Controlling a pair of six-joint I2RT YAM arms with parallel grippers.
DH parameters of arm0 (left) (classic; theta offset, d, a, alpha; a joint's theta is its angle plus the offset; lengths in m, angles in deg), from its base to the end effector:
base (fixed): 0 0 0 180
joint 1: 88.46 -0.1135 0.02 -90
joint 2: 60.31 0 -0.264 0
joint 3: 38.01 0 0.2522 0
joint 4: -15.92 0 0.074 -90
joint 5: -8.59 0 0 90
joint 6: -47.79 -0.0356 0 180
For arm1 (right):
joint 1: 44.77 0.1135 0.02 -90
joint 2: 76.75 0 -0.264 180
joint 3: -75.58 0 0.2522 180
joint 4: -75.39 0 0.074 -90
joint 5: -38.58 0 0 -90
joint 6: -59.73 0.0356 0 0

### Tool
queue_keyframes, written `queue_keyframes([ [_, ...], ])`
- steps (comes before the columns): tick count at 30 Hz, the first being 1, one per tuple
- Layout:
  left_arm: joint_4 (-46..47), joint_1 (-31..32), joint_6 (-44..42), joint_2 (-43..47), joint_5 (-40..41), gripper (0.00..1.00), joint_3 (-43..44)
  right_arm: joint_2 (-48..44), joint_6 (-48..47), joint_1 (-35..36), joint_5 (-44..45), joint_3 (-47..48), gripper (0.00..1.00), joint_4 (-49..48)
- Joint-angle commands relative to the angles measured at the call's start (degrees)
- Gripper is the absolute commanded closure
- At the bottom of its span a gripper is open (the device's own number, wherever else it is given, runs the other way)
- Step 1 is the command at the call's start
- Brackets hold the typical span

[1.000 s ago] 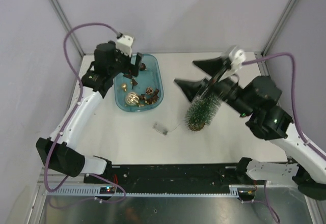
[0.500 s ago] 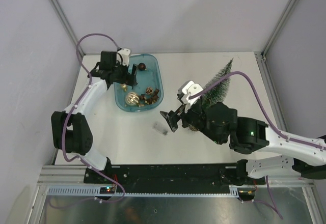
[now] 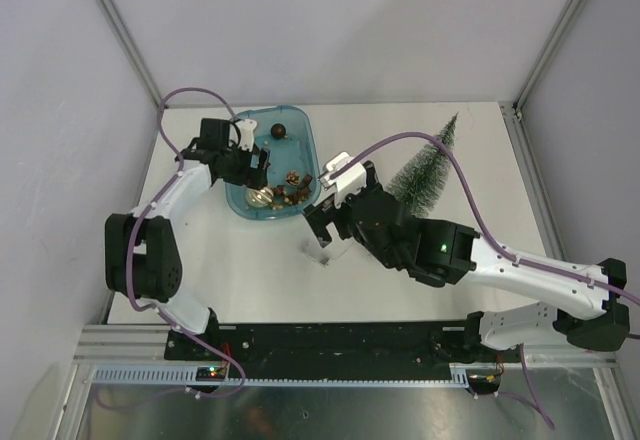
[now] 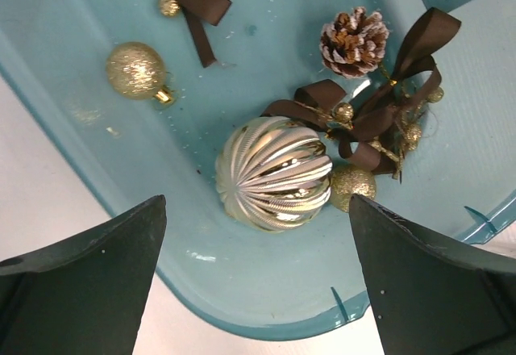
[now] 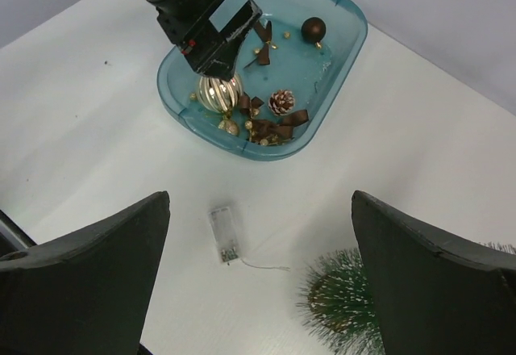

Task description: Decorate the small christmas tree

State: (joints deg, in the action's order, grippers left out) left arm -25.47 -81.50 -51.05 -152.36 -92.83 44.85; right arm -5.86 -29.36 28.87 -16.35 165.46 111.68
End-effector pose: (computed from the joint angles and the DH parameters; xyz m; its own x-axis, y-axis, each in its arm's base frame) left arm 0.3441 -0.0491 0.2529 -0.7203 0.2397 -0.6510 0.3585 0.9320 -0.0536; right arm 0.0958 0.2538 0.4143 -0.0938 -0.2733 -0.9574 -0.6294 0.7613 -0.1557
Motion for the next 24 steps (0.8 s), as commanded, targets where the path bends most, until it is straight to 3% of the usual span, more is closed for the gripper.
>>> queue_keyframes([
  [1,0.32,-0.13,1.30,-2.17,-5.56,0.00,-0.26,-0.51,2.91,-0.24,-0.46,0.52,0.01,-0.61],
  [16,0.31,-0.19,1.60,-11.25,-9.90,0.02,2.82,-4.19,4.45,1.96,2.53,-3.93,0.01,-2.07],
  [24,0.31,-0.18,0.60,-8.99,-12.18,0.33,1.98,-6.16,3.97,2.18,3.55,-4.65,0.01,-3.14],
])
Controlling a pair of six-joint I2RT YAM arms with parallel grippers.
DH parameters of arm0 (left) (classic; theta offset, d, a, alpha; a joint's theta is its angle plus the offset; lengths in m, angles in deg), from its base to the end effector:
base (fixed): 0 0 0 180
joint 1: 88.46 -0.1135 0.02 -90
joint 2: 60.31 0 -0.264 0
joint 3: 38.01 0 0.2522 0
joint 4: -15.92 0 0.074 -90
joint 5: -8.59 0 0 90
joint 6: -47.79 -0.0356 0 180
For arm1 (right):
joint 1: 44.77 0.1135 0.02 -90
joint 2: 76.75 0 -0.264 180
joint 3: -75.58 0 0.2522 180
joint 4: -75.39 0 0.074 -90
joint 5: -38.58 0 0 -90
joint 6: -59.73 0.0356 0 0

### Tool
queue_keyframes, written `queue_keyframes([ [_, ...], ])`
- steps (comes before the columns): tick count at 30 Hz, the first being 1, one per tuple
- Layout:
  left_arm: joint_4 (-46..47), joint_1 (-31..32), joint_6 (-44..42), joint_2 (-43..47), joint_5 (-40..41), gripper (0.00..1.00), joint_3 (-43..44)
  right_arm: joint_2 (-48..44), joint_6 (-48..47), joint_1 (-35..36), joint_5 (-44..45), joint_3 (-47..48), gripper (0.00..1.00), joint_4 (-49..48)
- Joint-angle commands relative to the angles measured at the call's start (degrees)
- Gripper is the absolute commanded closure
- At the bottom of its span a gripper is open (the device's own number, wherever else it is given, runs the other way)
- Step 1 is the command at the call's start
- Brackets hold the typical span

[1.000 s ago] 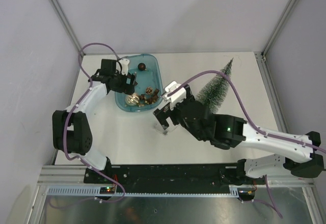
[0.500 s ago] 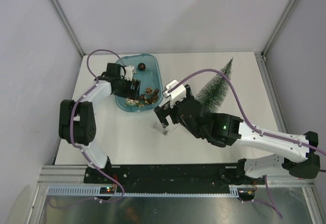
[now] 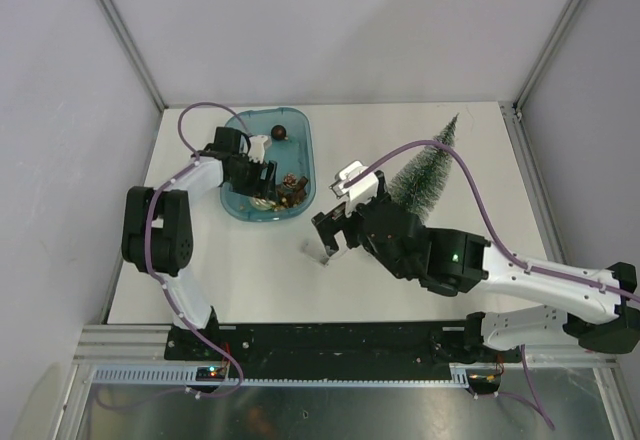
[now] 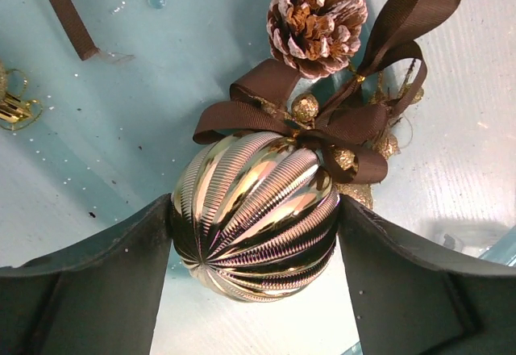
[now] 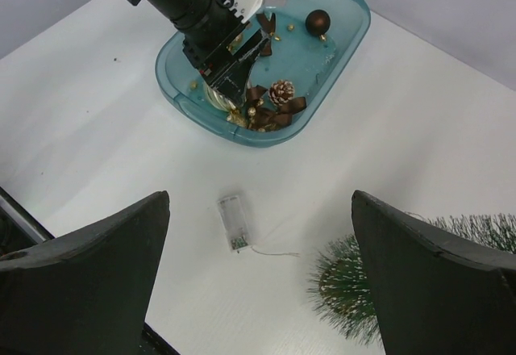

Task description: Decorate the small christmas tree

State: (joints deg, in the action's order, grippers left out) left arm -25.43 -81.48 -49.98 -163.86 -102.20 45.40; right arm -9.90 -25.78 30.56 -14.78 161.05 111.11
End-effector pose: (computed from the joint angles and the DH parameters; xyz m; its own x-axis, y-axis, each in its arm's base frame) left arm 0.3656 -0.0575 0.1890 -0.8261 0.2285 -0.5151 0.3971 0.8846 -0.2445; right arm 0.0847 0.2396 0.4066 -0.1237 -0.2245 -0.9666 -0.6240 0.7750 -0.1001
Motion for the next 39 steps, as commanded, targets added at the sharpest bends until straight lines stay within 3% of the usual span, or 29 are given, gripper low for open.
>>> queue_keyframes([
  [1,0.31,-0.21,-0.44,3.19,-2.96,0.37,1.62,-2.36,0.32,0.51,2.09,-0.24,0.01,-2.59],
  [7,0.28,-0.17,-0.36,8.79,-3.18,0.46,3.64,-4.16,-0.01,0.78,3.51,-0.38,0.01,-2.26],
  [14,-1.71,-0.20,0.36,17.40,-4.64,0.47,7.42,-7.57,-1.12,1.42,6.49,-0.68,0.01,-2.36],
  [22,-4.50,0.67,6.37,25.84,-16.67,0.48,12.73,-15.99,-5.63,1.43,12.32,-0.66,0.01,-4.03],
  [32,-5.01,15.83,10.11,26.74,-23.39,0.47,15.32,-26.16,-9.44,1.48,21.58,-0.64,0.01,-4.10],
  [39,-4.96,24.15,11.14,20.56,-24.10,0.48,21.18,-29.55,-6.83,1.48,39.71,-0.68,0.01,1.24],
])
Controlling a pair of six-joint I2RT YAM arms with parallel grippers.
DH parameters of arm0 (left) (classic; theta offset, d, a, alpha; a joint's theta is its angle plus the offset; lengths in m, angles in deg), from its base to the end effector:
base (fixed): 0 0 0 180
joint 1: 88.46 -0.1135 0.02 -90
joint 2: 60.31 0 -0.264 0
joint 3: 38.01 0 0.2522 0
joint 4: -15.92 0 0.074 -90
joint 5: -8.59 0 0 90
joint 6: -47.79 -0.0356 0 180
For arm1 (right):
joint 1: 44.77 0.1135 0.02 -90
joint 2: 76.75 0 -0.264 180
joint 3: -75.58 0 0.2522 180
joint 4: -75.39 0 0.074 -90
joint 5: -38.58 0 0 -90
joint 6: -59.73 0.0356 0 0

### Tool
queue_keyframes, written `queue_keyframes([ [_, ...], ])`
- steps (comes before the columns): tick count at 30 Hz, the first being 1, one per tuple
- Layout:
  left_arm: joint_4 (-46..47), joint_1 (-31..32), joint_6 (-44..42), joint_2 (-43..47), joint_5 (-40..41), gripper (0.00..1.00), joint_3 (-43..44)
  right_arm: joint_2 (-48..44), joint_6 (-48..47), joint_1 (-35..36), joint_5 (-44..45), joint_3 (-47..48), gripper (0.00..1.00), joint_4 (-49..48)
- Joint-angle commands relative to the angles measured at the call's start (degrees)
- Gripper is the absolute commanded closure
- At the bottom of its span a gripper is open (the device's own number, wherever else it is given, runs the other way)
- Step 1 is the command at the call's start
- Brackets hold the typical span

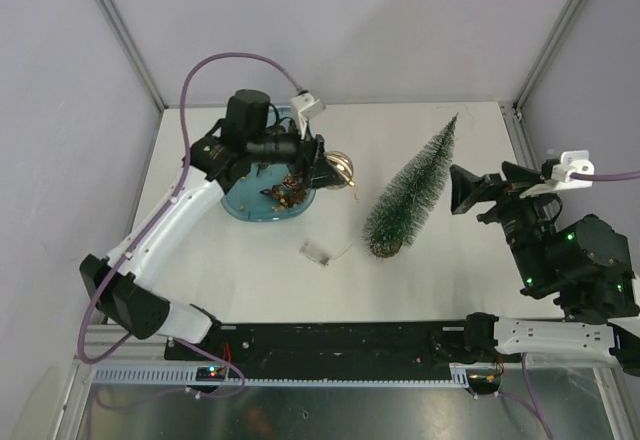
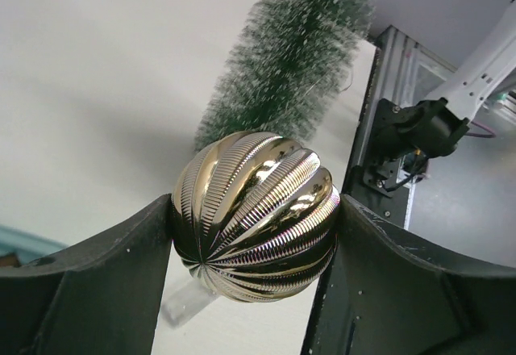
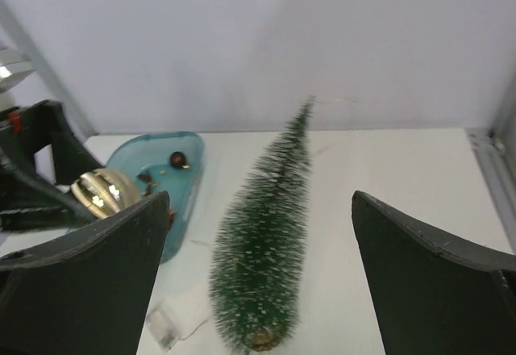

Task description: Decorate the small christmas tree

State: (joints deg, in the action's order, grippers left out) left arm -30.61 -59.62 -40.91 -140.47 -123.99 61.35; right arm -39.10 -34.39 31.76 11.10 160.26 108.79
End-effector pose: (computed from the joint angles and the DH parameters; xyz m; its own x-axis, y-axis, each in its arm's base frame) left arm 0.2530 -0.1668 0.4105 -0.4221 0.2133 -0.8811 0.8724 0.3600 -0.3307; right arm 0.0472 0.0615 0.4806 0.0726 0.1606 -0.9843 -0.2433 0.9600 0.1387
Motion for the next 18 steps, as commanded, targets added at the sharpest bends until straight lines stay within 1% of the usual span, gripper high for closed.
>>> queue_keyframes([
  [1,0.19,2.90,2.36,-3.83,-2.54,0.48,6.35,-0.37,4.09,0.23,16.44,0.10,0.01,5.67],
  [2,0.09,3.29,2.60,-4.50,-2.69,0.48,7.57,-0.38,6.66,0.22,19.45,0.10,0.01,8.92],
  [4,-0.05,3.85,3.23,-6.02,-2.97,0.49,9.76,-0.60,14.77,0.20,23.34,0.17,0.02,16.75],
  [5,-0.12,4.03,3.60,-6.74,-3.17,0.49,10.81,-0.84,20.92,0.20,24.44,0.13,0.02,21.10],
  [7,-0.17,4.43,4.56,-7.92,-3.72,0.50,12.55,-1.05,33.19,-0.07,24.79,0.07,0.05,31.72],
  [8,-0.18,4.58,5.15,-8.35,-4.21,0.50,13.13,-0.93,38.08,-0.24,24.20,-0.40,0.05,36.19],
  [9,-0.14,4.79,5.61,-8.88,-4.72,0.50,13.95,-0.75,41.49,-0.37,23.55,-0.98,0.06,38.64],
  [14,-0.39,5.96,7.61,-10.99,-6.49,0.49,17.24,-0.07,48.92,-1.13,18.75,-5.29,0.06,43.01],
  [18,-0.39,6.27,7.33,-12.82,-5.69,0.50,20.21,-1.20,53.54,-1.64,16.78,-7.06,0.06,44.91],
])
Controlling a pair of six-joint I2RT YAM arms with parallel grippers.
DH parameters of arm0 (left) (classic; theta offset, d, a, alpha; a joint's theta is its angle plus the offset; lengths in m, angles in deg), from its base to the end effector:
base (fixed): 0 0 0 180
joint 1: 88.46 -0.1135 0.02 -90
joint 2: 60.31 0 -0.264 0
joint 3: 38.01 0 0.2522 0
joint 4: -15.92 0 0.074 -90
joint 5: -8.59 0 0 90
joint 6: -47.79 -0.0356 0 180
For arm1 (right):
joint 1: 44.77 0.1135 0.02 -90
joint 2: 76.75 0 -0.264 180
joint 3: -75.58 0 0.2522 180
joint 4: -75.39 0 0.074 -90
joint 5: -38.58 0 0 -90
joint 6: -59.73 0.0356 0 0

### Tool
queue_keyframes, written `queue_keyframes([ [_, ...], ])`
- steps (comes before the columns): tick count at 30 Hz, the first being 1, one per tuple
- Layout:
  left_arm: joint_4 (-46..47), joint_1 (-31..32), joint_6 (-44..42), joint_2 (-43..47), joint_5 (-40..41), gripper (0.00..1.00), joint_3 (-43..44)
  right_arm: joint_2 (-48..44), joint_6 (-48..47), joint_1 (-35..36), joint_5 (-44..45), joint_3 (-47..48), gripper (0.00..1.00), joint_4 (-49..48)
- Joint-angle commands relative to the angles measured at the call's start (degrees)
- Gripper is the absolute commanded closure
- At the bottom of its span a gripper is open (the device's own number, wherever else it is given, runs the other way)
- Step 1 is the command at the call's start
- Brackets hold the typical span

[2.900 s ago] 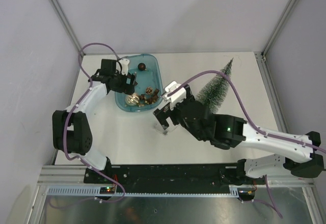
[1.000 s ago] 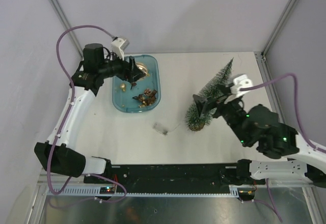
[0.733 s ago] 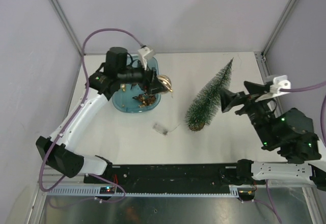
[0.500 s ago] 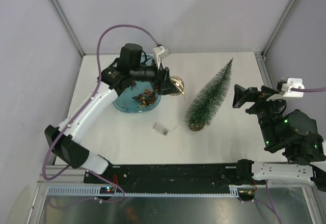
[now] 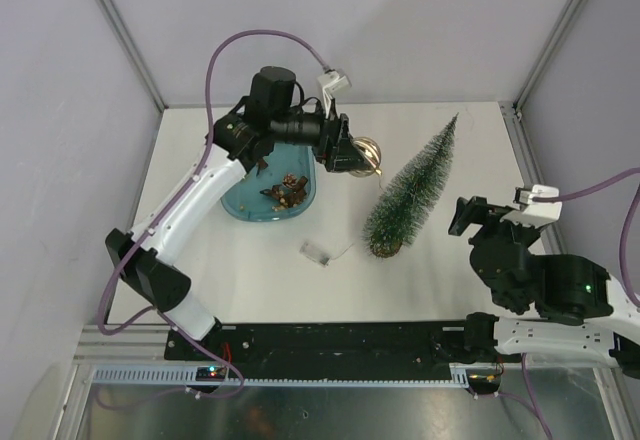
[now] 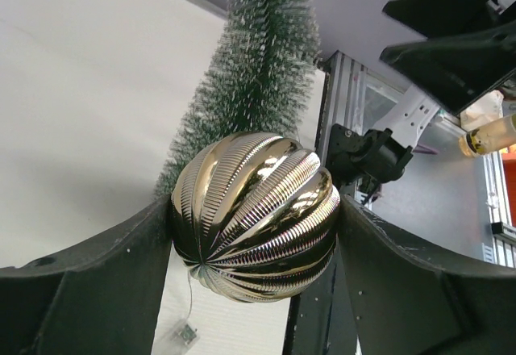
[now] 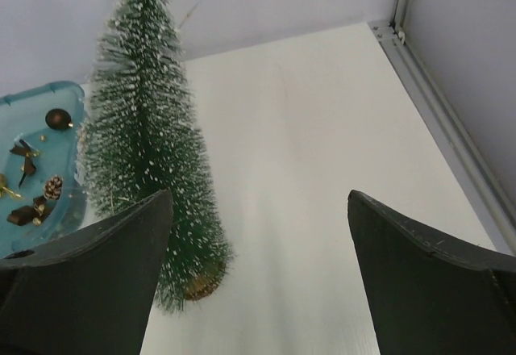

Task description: Decorate the small christmas tree

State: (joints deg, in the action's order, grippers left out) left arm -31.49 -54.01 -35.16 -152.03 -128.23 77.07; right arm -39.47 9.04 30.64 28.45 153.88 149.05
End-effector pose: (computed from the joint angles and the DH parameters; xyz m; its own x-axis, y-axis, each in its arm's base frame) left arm 0.2733 -0.2190 0.4373 -0.4484 0.2058 -0.8698 0.8879 0.2145 -0.4070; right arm 0.0510 0.0568 0.3956 -0.0807 0.1324 -0.9879 0.1159 0.9857 0.1227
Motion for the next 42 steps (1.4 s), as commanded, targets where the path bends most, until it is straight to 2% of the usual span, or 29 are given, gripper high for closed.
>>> queue_keyframes([
  [1,0.41,0.63,1.35,-1.74,-1.08,0.50,5.42,-1.21,10.54,-0.53,-1.16,-1.10,0.07,4.54],
  [13,0.40,1.83,1.40,-7.37,-1.87,0.49,11.26,-1.23,12.91,-0.95,-2.12,-6.04,0.07,0.61],
  [21,0.43,2.06,-0.41,-10.74,-0.31,0.50,14.79,-1.34,6.85,-3.54,-3.43,-9.32,0.07,-7.34],
  [25,0.44,2.48,-0.91,-12.25,-1.17,0.50,15.97,-1.75,-0.13,-8.87,-8.26,-11.98,0.07,-15.66],
  [33,0.48,2.94,-1.48,-11.94,-2.55,0.50,13.65,-2.55,-10.86,-28.47,-29.50,-15.73,0.07,-30.17],
  [37,0.45,3.12,-1.98,-11.86,-2.38,0.50,12.18,-2.43,-12.39,-32.53,-35.44,-16.98,0.07,-33.75],
  [42,0.50,3.40,-2.92,-11.67,-1.95,0.50,10.29,-1.27,-13.48,-33.49,-37.83,-17.92,0.07,-36.52],
])
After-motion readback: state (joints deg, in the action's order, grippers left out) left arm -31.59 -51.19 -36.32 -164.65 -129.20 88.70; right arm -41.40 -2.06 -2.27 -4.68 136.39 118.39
